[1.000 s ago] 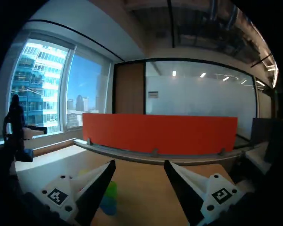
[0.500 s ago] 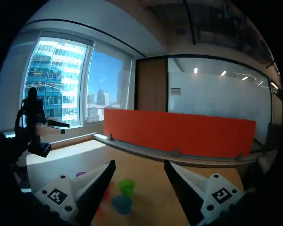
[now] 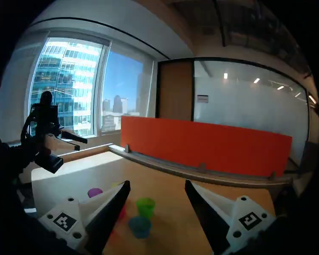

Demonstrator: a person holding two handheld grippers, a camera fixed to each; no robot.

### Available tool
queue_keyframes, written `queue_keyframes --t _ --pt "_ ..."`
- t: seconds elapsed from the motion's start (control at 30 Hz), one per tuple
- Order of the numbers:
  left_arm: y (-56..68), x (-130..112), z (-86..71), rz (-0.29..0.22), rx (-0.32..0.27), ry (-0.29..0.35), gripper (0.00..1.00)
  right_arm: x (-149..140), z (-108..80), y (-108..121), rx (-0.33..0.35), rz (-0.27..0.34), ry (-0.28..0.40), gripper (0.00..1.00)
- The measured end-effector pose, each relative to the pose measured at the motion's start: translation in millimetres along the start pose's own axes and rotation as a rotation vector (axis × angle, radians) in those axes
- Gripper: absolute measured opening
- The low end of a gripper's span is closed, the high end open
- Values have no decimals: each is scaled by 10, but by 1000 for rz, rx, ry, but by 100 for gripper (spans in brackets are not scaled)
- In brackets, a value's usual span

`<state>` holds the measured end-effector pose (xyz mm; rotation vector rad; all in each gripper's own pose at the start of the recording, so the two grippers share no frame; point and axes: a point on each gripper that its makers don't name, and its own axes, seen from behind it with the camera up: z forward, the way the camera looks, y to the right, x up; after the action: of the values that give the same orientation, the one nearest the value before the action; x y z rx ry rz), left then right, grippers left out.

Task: Pour water

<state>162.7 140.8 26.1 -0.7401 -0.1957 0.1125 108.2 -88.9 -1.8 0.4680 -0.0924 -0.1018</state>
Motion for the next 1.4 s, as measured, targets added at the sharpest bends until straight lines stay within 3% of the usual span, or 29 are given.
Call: queue_keyframes --t 0.4,1.2,1.4 --pt "207 -329 316 67 -83 -102 97 -136 41 47 -13 7 -25 100" --pt "829 -1138 1195 175 -276 -361 97 -286 18 230 -76 5 -40 100" --pt "964 -1329 1401 187 -301 -406 97 -318 -9 265 -83 7 -42 100"
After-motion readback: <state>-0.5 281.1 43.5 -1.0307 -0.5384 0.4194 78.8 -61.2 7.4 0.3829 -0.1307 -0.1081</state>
